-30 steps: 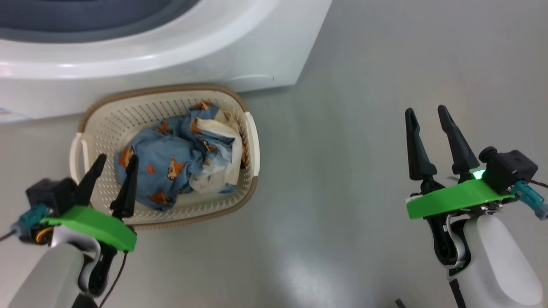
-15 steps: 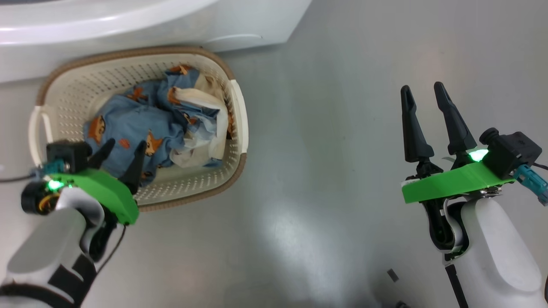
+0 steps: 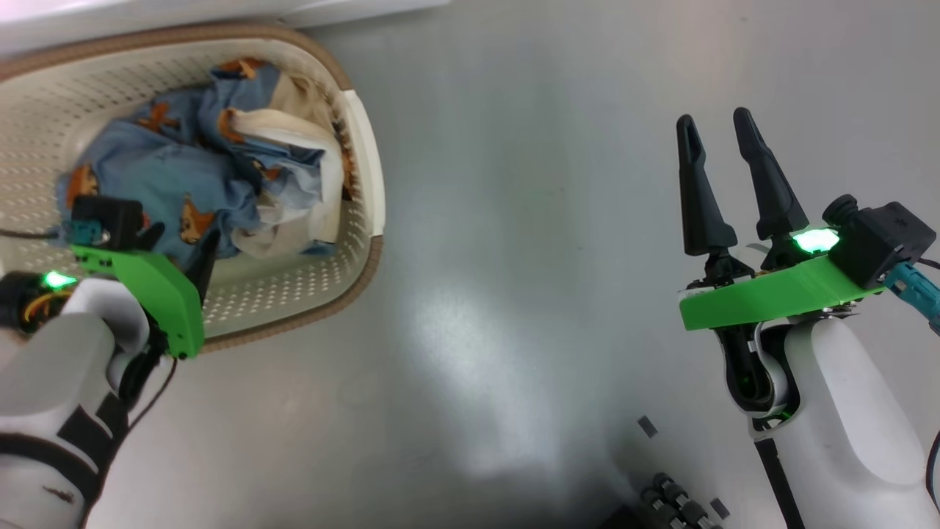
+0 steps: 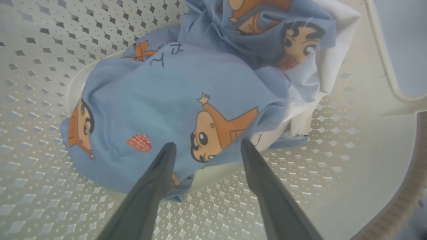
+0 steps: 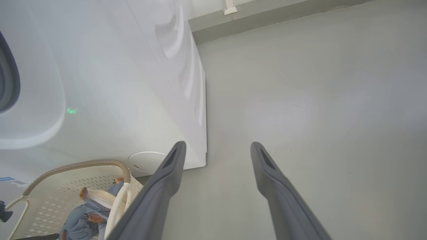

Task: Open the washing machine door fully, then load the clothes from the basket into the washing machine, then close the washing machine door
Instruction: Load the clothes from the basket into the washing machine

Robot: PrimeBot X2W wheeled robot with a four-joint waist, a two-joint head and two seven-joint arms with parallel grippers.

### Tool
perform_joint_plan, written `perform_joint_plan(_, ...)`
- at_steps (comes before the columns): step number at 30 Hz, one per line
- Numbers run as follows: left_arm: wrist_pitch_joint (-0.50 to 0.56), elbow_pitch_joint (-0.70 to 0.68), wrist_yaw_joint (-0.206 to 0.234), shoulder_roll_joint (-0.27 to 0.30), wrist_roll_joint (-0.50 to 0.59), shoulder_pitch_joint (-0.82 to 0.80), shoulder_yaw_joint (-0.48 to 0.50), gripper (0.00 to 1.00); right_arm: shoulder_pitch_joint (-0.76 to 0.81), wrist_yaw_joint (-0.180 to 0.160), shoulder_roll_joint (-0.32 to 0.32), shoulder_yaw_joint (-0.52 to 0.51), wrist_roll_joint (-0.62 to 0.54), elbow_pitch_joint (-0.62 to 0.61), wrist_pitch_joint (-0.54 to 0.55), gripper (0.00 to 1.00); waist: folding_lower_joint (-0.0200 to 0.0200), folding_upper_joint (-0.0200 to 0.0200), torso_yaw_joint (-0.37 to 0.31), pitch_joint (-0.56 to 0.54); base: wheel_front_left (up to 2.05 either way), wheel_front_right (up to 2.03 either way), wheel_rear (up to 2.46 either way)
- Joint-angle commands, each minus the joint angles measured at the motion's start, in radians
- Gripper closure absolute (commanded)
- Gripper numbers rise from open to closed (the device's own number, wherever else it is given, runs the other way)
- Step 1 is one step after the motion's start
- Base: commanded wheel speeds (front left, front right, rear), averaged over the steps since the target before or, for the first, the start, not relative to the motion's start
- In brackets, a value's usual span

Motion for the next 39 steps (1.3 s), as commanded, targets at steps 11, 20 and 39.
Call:
perform_joint_plan(11, -0.026, 0.097, 0.001, 0.051, 0.004, -0.101, -0.047, 0.00, 0.010, 0.008, 0.005, 0.041, 0.032, -0.050, -0.008, 0.00, 0.0000, -0.0001, -0.073, 0.088, 0.00, 0.00, 0.00)
perform_joint_plan(20, -0.107, 0.192, 0.008, 0.037, -0.002, -0.155, -0.035, 1.00, 0.015, 0.008, 0.005, 0.038, 0.036, -0.064, -0.008, 0.00, 0.0000, -0.0001, -0.088, 0.103, 0.00, 0.00, 0.00)
perform_joint_plan(39, -0.215, 0.107, 0.001, -0.012, -0.084, -0.009, -0.020, 1.00, 0.010, 0.008, 0.005, 0.016, -0.007, -0.021, -0.008, 0.00, 0.0000, -0.0001, -0.008, -0.078, 0.00, 0.00, 0.00)
